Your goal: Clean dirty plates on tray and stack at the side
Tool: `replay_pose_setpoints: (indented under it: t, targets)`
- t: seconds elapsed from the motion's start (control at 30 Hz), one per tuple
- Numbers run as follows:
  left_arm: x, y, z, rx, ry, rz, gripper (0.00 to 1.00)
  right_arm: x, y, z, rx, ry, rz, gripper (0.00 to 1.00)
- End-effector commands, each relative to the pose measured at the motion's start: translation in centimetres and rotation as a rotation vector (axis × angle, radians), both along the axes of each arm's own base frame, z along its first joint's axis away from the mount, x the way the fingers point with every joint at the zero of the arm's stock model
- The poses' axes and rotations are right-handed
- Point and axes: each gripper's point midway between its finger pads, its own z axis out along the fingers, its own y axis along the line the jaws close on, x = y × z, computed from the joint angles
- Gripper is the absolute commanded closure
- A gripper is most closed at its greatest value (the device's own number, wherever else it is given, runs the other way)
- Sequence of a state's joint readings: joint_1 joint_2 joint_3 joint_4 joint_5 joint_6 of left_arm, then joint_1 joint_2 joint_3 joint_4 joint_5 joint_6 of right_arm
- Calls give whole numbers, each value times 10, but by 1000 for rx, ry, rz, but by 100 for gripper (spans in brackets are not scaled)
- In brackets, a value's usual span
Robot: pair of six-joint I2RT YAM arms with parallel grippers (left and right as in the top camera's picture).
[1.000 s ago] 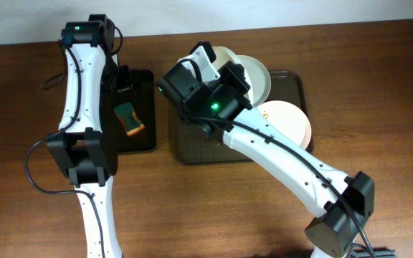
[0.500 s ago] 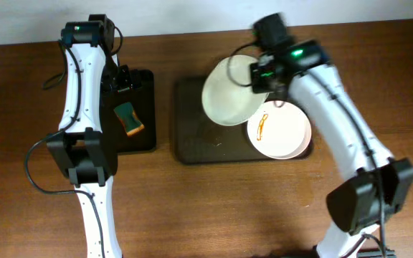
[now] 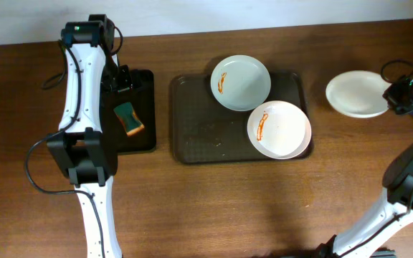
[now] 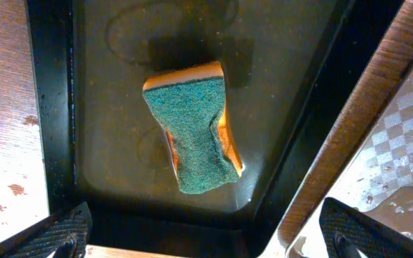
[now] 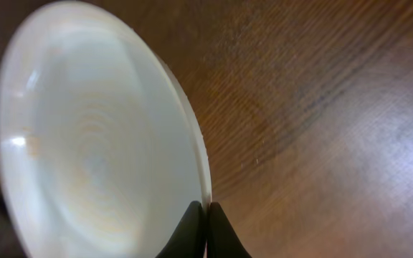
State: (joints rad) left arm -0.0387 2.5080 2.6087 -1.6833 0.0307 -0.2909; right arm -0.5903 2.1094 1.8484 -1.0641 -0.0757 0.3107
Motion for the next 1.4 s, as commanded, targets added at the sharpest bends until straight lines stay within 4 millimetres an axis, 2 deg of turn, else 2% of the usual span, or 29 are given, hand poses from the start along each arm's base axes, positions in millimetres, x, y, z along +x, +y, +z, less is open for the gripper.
replay_pose_setpoints:
  t: [0.0, 0.03, 0.1, 0.17, 0.2, 0.27, 0.3, 0.33, 0.37, 0.4, 0.43, 0.47, 0.53, 0.6, 0.63, 0.7, 0.77, 0.83, 0.93, 1.0, 1.1, 1.2, 1.27, 1.37]
  targets:
    - [2, 0, 5, -8, -17, -6, 0, 1, -2, -40, 28, 59, 6, 96]
    - [2, 0, 5, -8, -17, -6, 0, 4, -4, -45, 27, 55, 6, 95]
    - [2, 0, 5, -8, -18, -6, 0, 5, 0, -43, 47, 45, 10, 52]
    - [2, 0, 5, -8, -18, -6, 0, 13, 16, -30, 130, -10, 33, 41]
    - [2, 0, 5, -8, -17, -6, 0, 26, 35, -10, 205, -96, 69, 37]
    - [2, 0, 5, -8, -18, -6, 0, 45, 60, 28, 211, -200, 143, 31]
    - [2, 0, 5, -8, -17, -6, 0, 53, 76, 45, 176, -237, 221, 26]
    - [2, 0, 5, -8, -18, -6, 0, 63, 103, 66, 127, -276, 356, 20]
    - [2, 0, 5, -8, -17, -6, 0, 69, 131, 77, 95, -299, 477, 10]
    - [2, 0, 5, -8, -17, -6, 0, 81, 175, 85, 61, -322, 639, 2]
    - [2, 0, 5, -8, -17, -6, 0, 88, 195, 84, 36, -323, 689, 2]
    - [2, 0, 5, -8, -18, -6, 0, 104, 228, 71, -69, -286, 761, 2]
    - [2, 0, 5, -8, -17, -6, 0, 122, 263, 44, -178, -233, 796, 2]
    - [2, 0, 5, -8, -18, -6, 0, 130, 286, 20, -197, -206, 810, 0]
    - [2, 0, 5, -8, -17, -6, 0, 135, 298, 7, -193, -203, 833, 6]
    - [2, 0, 5, -8, -17, -6, 0, 141, 307, -9, -195, -200, 848, 20]
    - [2, 0, 5, -8, -18, -6, 0, 145, 300, -23, -213, -178, 811, 24]
    - [2, 0, 5, -8, -18, -6, 0, 147, 299, -39, -210, -161, 809, 34]
    - [2, 0, 5, -8, -17, -6, 0, 147, 299, -60, -201, -133, 809, 38]
    - [2, 0, 5, -8, -18, -6, 0, 147, 300, -69, -188, -124, 788, 51]
    - [2, 0, 5, -8, -18, -6, 0, 147, 303, -73, -174, -123, 792, 70]
    - [2, 0, 5, -8, -17, -6, 0, 144, 318, -73, -88, -148, 822, 71]
    - [2, 0, 5, -8, -18, -6, 0, 142, 326, -73, -45, -154, 836, 80]
    - [2, 0, 5, -8, -18, -6, 0, 130, 338, -76, 21, -129, 860, 85]
